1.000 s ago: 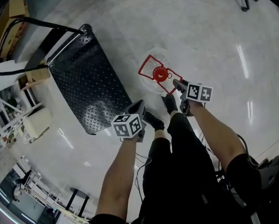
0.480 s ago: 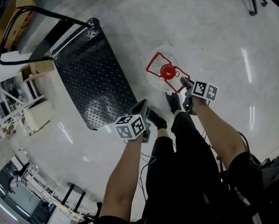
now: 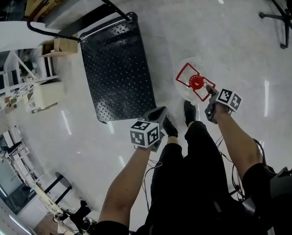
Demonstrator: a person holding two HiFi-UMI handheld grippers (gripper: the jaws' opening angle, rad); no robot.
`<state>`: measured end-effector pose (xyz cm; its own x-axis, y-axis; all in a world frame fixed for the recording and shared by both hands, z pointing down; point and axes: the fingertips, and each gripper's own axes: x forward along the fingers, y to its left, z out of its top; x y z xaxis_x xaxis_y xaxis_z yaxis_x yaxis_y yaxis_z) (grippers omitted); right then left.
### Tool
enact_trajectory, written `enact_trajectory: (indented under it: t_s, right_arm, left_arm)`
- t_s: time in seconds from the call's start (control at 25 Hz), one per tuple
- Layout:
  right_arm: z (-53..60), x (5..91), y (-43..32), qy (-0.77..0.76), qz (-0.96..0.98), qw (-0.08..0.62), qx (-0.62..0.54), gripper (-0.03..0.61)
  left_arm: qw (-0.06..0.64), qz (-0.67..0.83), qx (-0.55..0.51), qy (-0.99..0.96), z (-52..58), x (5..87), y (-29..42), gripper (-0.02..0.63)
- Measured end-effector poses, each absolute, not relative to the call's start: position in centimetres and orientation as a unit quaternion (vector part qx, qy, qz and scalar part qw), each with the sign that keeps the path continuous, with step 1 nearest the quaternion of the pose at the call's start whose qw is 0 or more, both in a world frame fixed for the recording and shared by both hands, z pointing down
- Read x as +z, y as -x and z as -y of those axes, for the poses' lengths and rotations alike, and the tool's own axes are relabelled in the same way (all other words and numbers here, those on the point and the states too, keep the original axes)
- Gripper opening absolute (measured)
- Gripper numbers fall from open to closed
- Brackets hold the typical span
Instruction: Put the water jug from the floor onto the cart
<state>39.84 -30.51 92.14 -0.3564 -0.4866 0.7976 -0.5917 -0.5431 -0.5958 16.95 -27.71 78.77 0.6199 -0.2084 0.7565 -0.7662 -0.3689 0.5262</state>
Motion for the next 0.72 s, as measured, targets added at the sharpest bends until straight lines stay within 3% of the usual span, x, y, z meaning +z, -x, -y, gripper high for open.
enact_trajectory:
  t_s: [0.36, 0.72]
  right_arm:
    - [32.4, 85.4, -35.8, -0.524, 0.537, 0.036, 0.660, 0.064]
    - [32.6, 75.1, -31.3, -0.486, 0.585, 0.019, 0.649, 0.064]
  left_arm:
    - [0.483, 0.396, 0.210, -0.752, 27.2, 72.0, -13.1, -0.008]
    - [0.453, 0.468, 0.138, -0.746, 26.1, 65.3, -6.8, -0.008]
